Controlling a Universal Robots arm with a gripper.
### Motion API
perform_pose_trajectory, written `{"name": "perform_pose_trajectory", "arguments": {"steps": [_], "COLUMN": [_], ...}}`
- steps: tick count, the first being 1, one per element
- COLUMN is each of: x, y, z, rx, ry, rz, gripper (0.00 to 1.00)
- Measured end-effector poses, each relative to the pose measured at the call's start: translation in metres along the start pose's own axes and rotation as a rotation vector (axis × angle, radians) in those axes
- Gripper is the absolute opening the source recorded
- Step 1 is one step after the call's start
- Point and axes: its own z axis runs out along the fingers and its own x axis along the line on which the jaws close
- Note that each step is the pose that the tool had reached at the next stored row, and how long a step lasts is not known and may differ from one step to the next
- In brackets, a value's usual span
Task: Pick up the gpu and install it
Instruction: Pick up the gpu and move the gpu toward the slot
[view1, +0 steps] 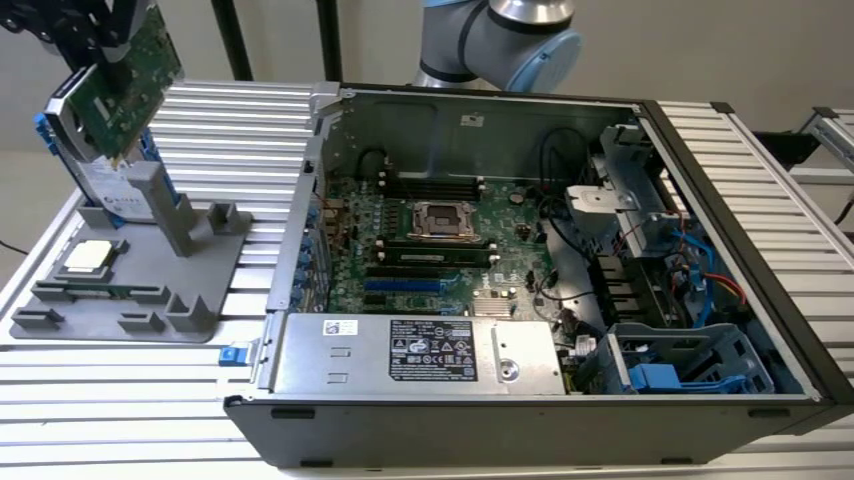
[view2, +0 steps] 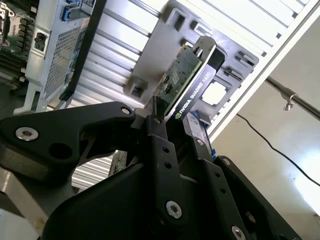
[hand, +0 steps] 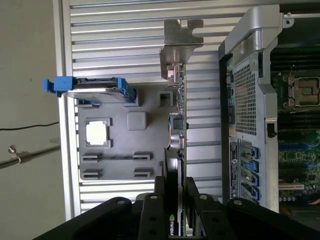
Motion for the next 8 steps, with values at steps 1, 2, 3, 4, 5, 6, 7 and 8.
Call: {"name": "perform_pose_trajectory", "arguments": {"steps": [1,2,3,4,5,6,7,8], "x": [-0.0011,-0.0023,-0.0036,-0.0049,-0.0062,-0.0074,-0.0088,-0.0100], "y": [0.0001,0.0002,0.0002,0.0003,0.0004,0.0005,0.0006,0.0006], "z": [0.0000,0.0000,0.0000,0.0000,0.0000,-0.0001,0.0000,-0.0001], "rx": [0.0000,0.0000,0.0000,0.0000,0.0000,0.0000,-0.0001,0.0000], "ry": [0.0000,0.0000,0.0000,0.0000,0.0000,0.0000,0.0000,0.0000], "rz": [0.000,0.000,0.000,0.000,0.000,0.000,0.000,0.000], "gripper": [0.00,0.00,0.00,0.00,0.00,0.00,0.00,0.00]}}
